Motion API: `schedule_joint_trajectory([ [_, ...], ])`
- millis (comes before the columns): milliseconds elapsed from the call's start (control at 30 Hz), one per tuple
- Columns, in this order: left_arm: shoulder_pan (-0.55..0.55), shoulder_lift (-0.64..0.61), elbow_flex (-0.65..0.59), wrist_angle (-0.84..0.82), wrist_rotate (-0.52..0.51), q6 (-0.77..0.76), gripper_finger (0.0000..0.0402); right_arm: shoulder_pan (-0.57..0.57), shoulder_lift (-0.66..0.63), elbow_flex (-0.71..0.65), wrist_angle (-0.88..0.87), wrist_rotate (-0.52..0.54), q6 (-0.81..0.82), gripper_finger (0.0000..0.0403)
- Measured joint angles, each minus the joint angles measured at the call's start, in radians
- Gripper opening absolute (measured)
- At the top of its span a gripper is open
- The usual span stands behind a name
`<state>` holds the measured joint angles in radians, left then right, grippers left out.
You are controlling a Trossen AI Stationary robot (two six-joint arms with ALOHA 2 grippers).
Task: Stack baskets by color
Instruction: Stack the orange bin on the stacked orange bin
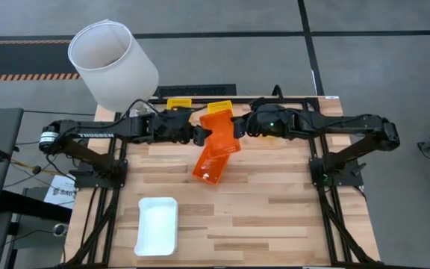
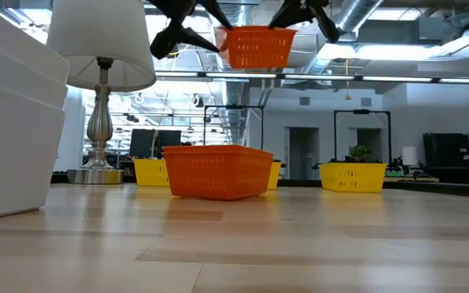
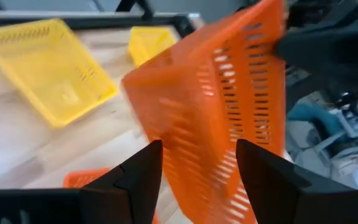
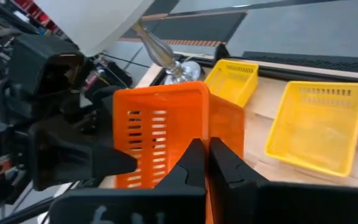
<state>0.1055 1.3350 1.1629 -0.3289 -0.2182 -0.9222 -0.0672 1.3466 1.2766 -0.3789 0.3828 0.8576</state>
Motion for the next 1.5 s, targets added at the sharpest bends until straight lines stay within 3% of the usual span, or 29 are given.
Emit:
schedule_joint_trajectory([
  [133, 0.0, 0.033, 0.0, -0.004, 0.002, -0.026, 0.016, 0.002, 0.0, 0.0, -0.001, -0.006, -0.004, 0.0007],
  [367, 0.001, 0.05, -0.001, 0.009, -0.018, -0.034, 0.0045, 0.002, -0.002, 0.001, -0.008, -0.021, -0.036, 0.0011],
  [467, 0.01, 0.044, -0.001, -0.022, -0.019, -0.027, 0.0009, 0.003, -0.009, 0.002, -0.016, -0.035, -0.09, 0.0031],
  [700, 0.039, 0.024, 0.002, -0.162, 0.117, 0.001, 0.0, -0.008, -0.101, 0.0, -0.232, -0.016, -0.127, 0.014],
  [900, 0.01, 0.101, 0.001, -0.184, 0.125, 0.036, 0.0, 0.014, -0.178, 0.0, -0.402, 0.038, -0.05, 0.0206],
  [1233, 0.017, 0.285, 0.0, -0.204, 0.218, 0.089, 0.0, 0.06, -0.194, 0.0, -0.432, 0.07, -0.028, 0.0209],
  [1500, 0.036, 0.289, 0.0, -0.243, 0.226, 0.1, 0.0, 0.082, -0.158, -0.001, -0.458, 0.069, -0.027, 0.0195],
])
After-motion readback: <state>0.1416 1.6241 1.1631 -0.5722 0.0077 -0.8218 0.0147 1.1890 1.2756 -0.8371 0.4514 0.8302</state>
